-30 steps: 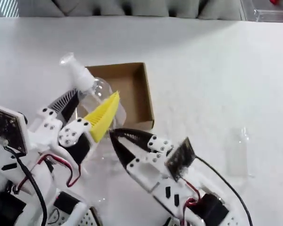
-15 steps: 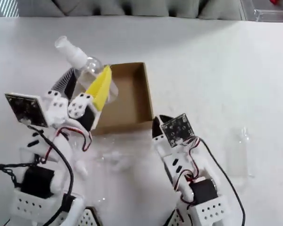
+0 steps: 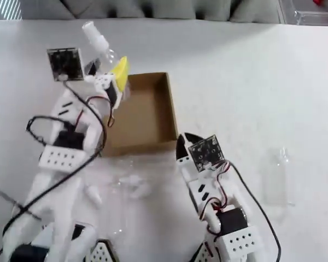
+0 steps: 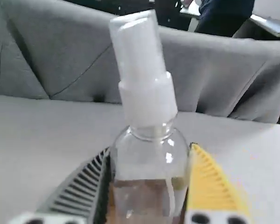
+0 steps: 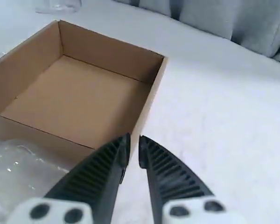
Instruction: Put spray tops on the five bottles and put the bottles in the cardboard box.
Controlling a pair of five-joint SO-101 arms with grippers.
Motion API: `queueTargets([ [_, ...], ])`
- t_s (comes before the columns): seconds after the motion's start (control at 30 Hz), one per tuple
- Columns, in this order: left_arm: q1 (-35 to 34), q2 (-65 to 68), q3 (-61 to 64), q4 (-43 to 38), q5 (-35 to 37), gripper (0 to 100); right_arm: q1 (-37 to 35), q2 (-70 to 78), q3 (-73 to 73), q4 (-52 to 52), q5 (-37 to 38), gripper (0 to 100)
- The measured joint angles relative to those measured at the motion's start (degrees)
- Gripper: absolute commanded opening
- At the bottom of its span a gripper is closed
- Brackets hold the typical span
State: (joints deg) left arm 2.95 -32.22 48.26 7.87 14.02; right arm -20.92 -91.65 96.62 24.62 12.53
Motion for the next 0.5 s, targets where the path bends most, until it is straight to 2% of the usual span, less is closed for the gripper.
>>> queueTargets([
  [0.23,-1.2,16.4,-0.6,-11.6,0.0,7,0.0,0.0,0.0,1.0,0.0,1.5],
  [0.5,-3.0,27.3,-0.7,-22.0,-1.1,7,0.0,0.0,0.0,1.0,0.0,1.5],
])
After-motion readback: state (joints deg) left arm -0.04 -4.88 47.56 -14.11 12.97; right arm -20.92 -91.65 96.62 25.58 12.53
